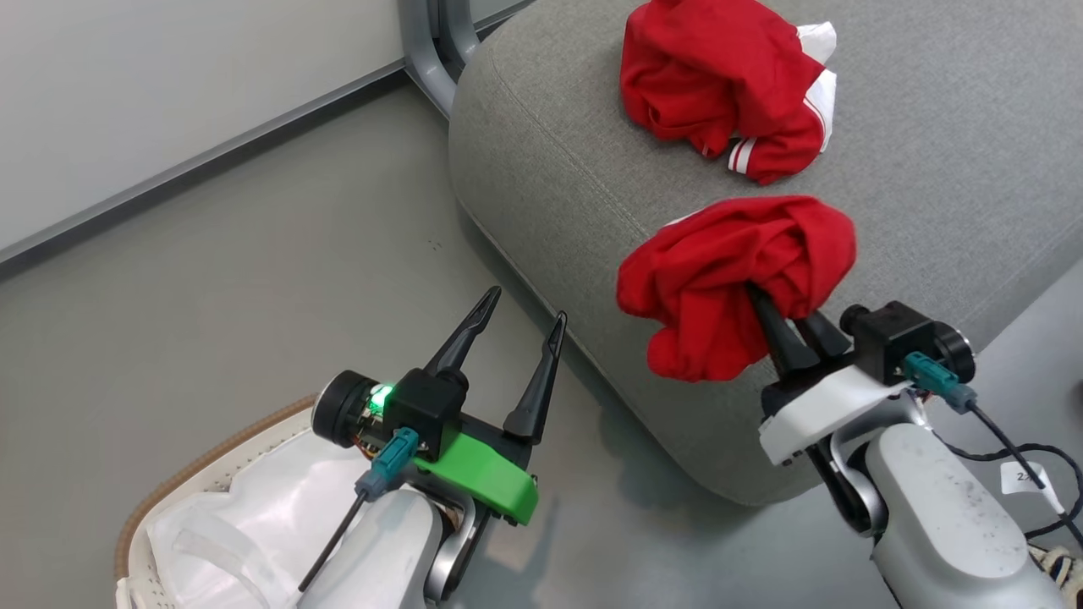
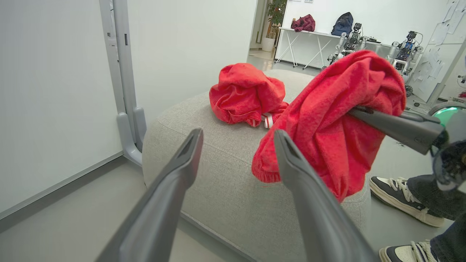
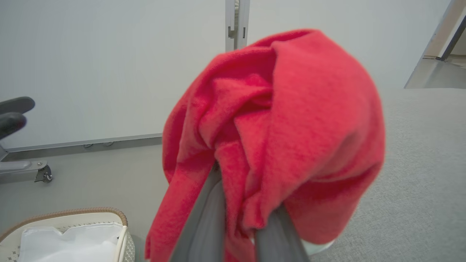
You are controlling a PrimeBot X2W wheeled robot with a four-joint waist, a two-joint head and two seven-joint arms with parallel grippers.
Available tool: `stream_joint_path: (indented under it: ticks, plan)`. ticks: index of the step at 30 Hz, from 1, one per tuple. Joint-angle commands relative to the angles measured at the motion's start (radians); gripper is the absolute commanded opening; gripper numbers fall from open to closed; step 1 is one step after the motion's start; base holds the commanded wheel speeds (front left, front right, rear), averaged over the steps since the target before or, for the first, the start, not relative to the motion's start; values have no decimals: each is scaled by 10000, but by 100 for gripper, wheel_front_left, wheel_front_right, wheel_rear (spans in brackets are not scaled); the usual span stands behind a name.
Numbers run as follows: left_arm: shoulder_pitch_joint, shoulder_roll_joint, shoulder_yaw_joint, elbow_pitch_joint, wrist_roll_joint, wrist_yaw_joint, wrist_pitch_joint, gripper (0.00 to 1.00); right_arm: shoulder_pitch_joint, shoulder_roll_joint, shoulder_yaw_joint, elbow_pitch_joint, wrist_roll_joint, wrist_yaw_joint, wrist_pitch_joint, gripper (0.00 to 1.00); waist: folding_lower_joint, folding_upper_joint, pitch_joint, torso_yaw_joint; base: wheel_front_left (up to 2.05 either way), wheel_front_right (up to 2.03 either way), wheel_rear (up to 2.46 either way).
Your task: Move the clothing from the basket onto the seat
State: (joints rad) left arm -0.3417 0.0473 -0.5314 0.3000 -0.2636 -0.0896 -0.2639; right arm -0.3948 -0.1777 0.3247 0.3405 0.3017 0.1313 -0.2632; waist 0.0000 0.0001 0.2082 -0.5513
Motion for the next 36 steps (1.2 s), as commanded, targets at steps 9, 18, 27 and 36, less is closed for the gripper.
stream_joint_path:
  ticks: [9,18,27,36]
  plan:
    - [-367,58,263,374,428,-70,-7,100,-1664,-1362,-1072,222,-686,-11,-21,0,0,-1,922,12,0,0,0]
    - [-842,155,465,691,1030,-230,-7,100,-4299,-2601,-1980,1399,-1120,-11,-19,0,0,-1,2281,586,0,0,0]
    - [-1684,205,400,680,1422,-324,-7,100,-6668,-3379,-2612,3405,-1193,-12,-21,0,0,-1,3759,1518,0,0,0]
    - [-2219,147,424,550,1634,-320,-7,100,-7013,-3162,-3892,4575,-1284,-12,-21,0,0,-1,4743,2450,0,0,0]
